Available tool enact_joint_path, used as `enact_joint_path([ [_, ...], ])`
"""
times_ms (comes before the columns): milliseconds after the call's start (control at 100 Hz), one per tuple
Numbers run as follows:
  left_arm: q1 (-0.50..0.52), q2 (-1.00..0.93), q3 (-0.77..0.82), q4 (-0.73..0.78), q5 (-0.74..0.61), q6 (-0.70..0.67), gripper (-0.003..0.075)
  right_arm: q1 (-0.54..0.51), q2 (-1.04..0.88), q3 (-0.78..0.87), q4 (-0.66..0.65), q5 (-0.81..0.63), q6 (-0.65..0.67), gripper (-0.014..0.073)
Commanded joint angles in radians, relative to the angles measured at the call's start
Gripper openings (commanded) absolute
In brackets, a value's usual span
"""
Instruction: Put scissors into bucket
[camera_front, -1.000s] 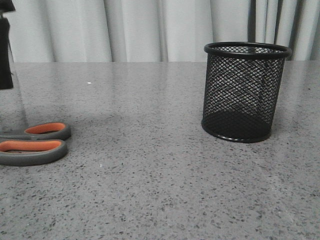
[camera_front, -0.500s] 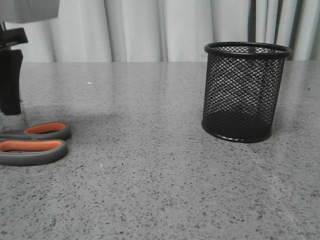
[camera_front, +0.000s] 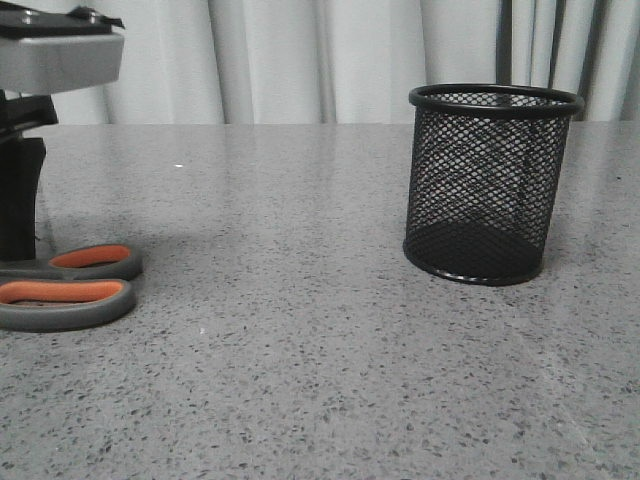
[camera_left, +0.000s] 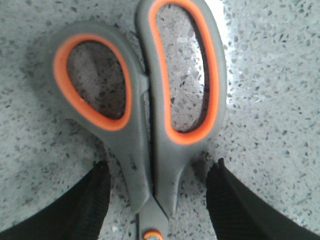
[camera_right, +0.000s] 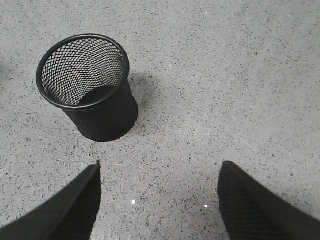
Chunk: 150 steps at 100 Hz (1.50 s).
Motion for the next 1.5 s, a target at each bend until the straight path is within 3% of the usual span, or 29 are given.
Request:
enact_joint_path([
  [0, 0.007, -0.016, -0.018, -0.034, 0.010, 0.005, 0.0399, 0.003, 0.007, -0.035, 0.003, -0.054, -0.012, 0.0448],
  [470, 0.009, 0.002, -0.018, -0.029, 0.000, 0.005, 0.0386, 0.003, 0.007, -0.035, 0.003, -0.054, -0.012, 0.0448],
  [570, 0.009, 0.002, -0.018, -0.029, -0.001, 0.005, 0.0304, 0.003, 0.007, -0.035, 0.003, -0.054, -0.012, 0.0448],
  [760, 0.009, 0.002, -0.018, -0.029, -0.001, 0.005, 0.0074, 0.003, 0.007, -0.035, 0.003, -0.054, -0.012, 0.0448],
  [880, 0.009, 0.002, -0.024, -0.021, 0.005, 0.005, -0.0016, 0.003, 0.007, -0.035, 0.003, -0.054, -0.012, 0.0448],
  [1270, 0.009, -0.112, -0.209, -0.018, 0.035, -0.058, -0.0020, 0.003, 0.007, -0.035, 0.016, -0.069, -0.012, 0.0448],
  [1490, 0.003, -0.196, -0.321, -0.054, 0.035, -0.088, -0.0020, 0.003, 0.007, -0.035, 0.175, -0.154, -0.012, 0.0448],
])
